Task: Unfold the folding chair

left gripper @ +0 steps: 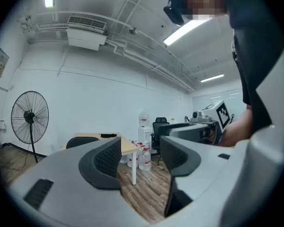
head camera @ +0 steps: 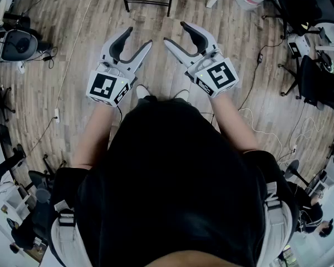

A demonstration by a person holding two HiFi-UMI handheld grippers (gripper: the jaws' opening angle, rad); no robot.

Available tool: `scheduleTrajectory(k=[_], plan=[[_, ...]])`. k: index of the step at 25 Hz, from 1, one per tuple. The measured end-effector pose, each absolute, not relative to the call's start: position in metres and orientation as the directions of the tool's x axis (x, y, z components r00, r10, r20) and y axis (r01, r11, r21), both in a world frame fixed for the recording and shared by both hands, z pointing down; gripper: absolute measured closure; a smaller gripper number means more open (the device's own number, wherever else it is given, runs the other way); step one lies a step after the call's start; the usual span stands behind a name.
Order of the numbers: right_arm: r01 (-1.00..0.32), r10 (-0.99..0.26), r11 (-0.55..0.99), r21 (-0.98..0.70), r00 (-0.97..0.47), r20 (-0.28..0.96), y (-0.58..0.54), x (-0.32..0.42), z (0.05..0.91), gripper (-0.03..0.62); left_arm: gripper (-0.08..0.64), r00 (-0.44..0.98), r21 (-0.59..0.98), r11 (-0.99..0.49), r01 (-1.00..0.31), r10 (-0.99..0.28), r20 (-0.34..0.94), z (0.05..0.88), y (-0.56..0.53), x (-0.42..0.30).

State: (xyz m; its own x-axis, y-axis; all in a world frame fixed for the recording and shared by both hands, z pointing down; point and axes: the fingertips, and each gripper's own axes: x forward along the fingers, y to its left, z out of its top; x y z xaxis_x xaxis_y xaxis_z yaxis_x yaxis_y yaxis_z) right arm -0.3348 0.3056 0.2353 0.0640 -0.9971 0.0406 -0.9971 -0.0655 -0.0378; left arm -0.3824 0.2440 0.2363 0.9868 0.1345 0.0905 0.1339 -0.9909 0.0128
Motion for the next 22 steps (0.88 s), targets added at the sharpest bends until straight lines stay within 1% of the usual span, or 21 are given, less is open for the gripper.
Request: scheduleTrajectory(k=[5,9,14,22], plan=[[-0.996,-0.998,-0.059,-0.063,0.057,0.037,0.314,-0.338,0.240,0.341,0.308,0.987,0.000,-0.991,0.134,0.133,0.086,0.235,0.253,-0.386],[-0.993,-0.998,-0.056,-0.103,0.057,-0.001,0.328,-0.337,0.235,0.341,0.308,0.988,0.005,-0.992,0.128,0.128,0.085,0.235,0.261,-0.386],[-0.993,-0.998,-0.066,-0.097,0.066,-0.003,0.347,-0.327,0.235,0.341,0.308,0.989,0.002,-0.993,0.120,0.120,0.087,0.233,0.278,-0.377],[-0.995,-0.999,-0.036,-0.089,0.036,-0.002,0.393,-0.314,0.236,0.341,0.308,0.990,-0.020,-0.993,0.118,0.116,0.077,0.227,0.326,-0.356]])
